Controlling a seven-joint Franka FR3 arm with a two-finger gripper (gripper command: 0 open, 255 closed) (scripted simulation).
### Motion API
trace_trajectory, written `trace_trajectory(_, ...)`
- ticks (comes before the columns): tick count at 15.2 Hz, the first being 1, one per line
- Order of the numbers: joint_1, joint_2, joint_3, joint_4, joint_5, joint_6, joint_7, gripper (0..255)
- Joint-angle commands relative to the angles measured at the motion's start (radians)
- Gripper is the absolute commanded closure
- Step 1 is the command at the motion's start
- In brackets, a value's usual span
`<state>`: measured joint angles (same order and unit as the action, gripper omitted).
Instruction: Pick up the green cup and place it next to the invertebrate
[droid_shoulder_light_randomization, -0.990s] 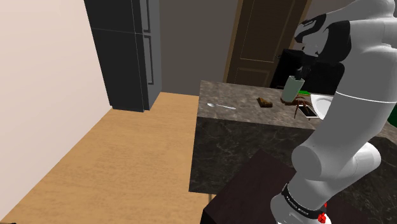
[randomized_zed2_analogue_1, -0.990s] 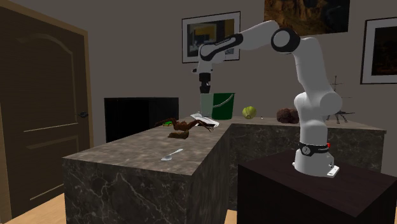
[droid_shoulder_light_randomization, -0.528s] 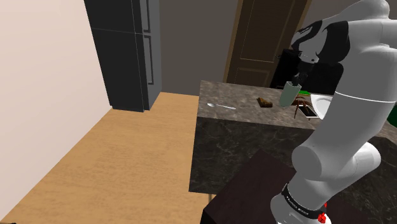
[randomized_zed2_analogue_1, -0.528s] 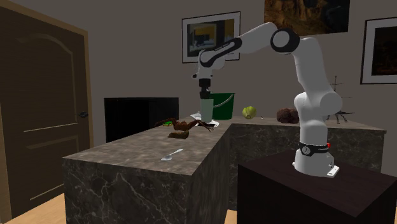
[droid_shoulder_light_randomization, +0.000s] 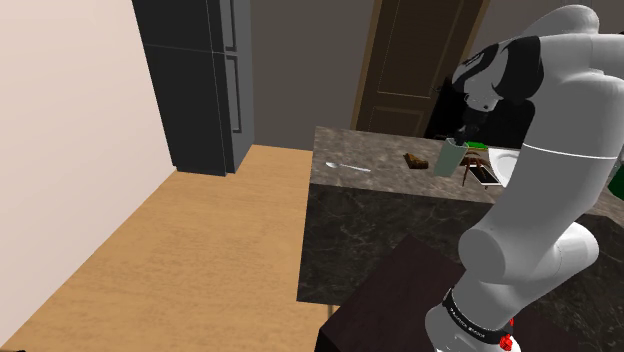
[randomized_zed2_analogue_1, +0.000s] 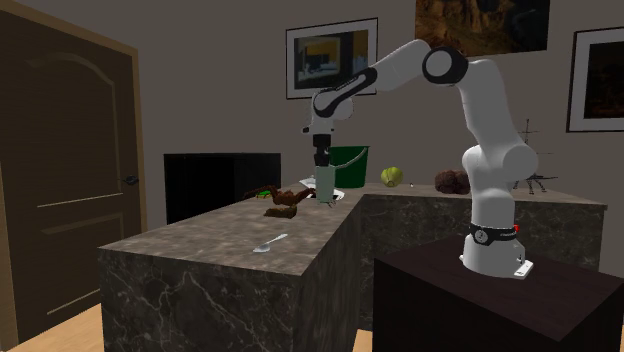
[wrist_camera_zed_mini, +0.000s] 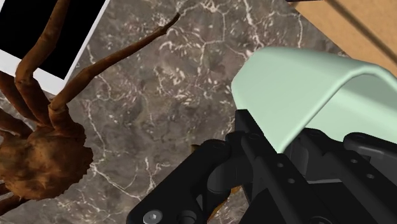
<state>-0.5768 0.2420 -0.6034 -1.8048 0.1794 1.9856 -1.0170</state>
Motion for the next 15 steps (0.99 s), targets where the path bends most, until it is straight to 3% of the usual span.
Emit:
trace_trajectory(1,-0.002,0.010,0.002,-0.015,0.008,0.024,-0.006,255)
trace_trajectory(7,-0.009,0.048,0.012,-0.064,0.037,0.103,-0.026,255)
trace_trajectory(15,-0.009,0.048,0.012,-0.064,0.037,0.103,-0.026,255)
